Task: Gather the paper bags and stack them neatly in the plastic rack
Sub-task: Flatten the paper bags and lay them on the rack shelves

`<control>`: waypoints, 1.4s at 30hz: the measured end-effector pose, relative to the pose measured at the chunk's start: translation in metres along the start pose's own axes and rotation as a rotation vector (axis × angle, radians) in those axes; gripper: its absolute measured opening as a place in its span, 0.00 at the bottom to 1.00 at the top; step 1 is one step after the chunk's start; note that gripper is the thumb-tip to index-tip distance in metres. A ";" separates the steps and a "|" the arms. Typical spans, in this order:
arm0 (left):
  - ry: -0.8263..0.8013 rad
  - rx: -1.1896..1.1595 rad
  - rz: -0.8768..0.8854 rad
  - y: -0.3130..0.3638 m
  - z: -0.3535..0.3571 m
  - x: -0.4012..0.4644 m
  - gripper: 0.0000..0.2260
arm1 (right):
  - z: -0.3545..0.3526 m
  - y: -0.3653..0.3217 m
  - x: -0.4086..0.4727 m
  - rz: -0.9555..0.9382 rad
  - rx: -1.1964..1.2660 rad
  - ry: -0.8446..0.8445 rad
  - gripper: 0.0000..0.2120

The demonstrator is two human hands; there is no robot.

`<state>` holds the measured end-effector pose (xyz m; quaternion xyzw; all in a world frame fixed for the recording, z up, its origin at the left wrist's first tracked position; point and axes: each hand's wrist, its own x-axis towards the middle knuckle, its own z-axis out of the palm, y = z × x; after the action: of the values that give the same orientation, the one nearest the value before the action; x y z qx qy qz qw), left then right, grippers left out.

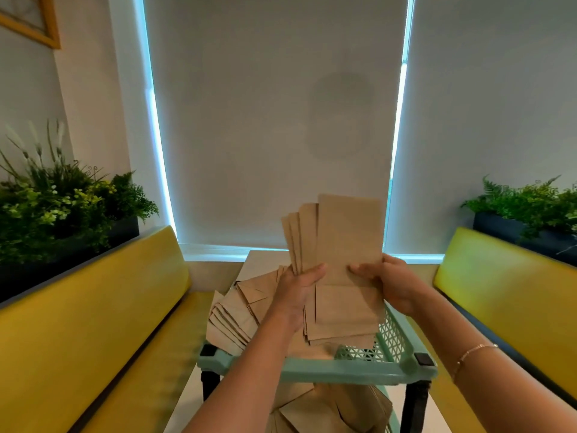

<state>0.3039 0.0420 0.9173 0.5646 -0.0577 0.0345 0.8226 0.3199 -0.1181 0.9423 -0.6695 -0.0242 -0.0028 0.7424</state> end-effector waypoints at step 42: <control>0.364 0.824 0.486 0.057 -0.040 0.027 0.06 | -0.023 0.008 0.005 0.149 0.120 0.333 0.07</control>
<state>0.3264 0.0991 0.9595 0.7972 -0.0248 0.3423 0.4967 0.3263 -0.1400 0.9326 -0.6144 0.1487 -0.0572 0.7727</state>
